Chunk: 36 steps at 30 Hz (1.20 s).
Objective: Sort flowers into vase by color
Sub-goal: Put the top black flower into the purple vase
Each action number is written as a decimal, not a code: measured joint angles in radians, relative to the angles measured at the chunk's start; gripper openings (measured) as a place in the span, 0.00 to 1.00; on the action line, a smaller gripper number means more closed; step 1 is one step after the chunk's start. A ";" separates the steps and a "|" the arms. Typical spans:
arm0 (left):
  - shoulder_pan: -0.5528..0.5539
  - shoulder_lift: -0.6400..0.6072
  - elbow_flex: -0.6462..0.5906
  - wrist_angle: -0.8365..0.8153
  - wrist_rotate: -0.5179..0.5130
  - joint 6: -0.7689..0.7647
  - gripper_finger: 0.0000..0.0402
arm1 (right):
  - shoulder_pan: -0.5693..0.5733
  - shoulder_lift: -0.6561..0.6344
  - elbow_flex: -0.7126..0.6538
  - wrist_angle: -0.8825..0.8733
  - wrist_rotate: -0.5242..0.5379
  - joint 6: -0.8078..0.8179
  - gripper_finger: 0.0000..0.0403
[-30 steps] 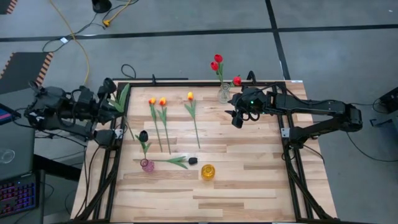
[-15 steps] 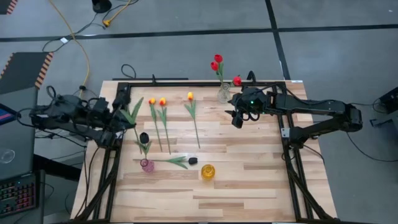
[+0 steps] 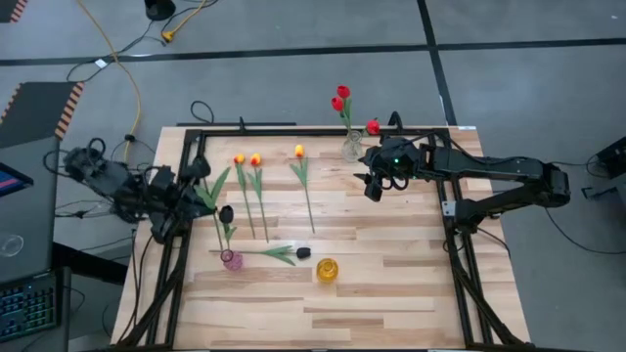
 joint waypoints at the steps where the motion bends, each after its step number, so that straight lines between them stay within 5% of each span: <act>1: -0.032 0.000 -0.011 0.022 -0.023 0.008 0.00 | 0.000 0.000 0.000 0.000 0.000 0.000 0.61; 8: -0.246 -0.002 -0.022 0.028 -0.262 0.050 0.00 | 0.000 0.000 0.000 0.000 0.000 0.000 0.61; 12: -0.328 0.003 -0.022 0.027 -0.298 0.069 0.00 | 0.000 0.000 0.000 0.000 0.000 0.000 0.61; 27: -0.451 0.135 -0.022 0.018 -0.499 0.059 0.00 | 0.000 0.000 0.000 0.000 0.000 0.000 0.61; 36: -0.583 0.209 -0.022 0.003 -0.734 0.007 0.00 | 0.000 0.000 0.000 0.000 0.000 0.000 0.61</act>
